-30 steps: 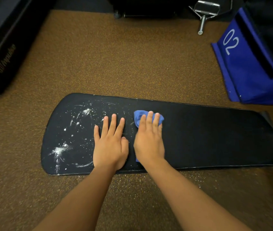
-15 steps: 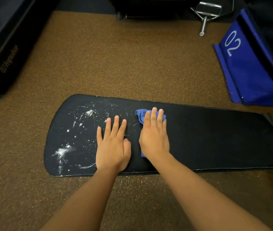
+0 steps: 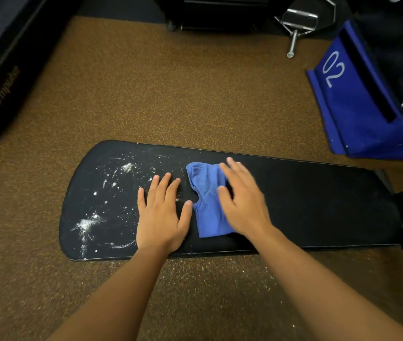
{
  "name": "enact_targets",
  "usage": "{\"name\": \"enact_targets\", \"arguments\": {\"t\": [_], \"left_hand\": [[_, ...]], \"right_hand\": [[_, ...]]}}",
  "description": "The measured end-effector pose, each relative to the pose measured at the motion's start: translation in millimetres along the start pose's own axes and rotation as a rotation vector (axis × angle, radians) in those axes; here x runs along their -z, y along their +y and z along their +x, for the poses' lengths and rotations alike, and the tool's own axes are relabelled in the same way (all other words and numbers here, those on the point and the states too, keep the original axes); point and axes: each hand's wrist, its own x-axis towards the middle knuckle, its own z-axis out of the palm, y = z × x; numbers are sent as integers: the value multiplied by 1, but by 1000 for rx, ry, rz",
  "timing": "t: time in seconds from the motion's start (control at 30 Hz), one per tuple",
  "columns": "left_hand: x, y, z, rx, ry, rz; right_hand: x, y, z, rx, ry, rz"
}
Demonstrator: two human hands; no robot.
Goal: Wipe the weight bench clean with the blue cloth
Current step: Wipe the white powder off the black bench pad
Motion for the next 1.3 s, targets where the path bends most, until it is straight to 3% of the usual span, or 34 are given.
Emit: {"name": "enact_targets", "arguments": {"t": [0.1, 0.37, 0.63, 0.87, 1.07, 1.3], "left_hand": [[5, 3, -3, -42, 74, -20], [9, 57, 8, -274, 145, -52], [-33, 107, 18, -31, -109, 195], [-27, 71, 34, -67, -136, 259], [-14, 52, 67, -36, -166, 131], [-13, 54, 18, -72, -205, 85]], "right_hand": [[8, 29, -1, -122, 123, -121], [-8, 52, -6, -97, 109, -365], [-7, 54, -4, -111, 70, -420], [-7, 54, -5, -105, 66, -410], [-7, 55, -5, -112, 66, -435], [-7, 55, -5, -114, 70, -431]]}}
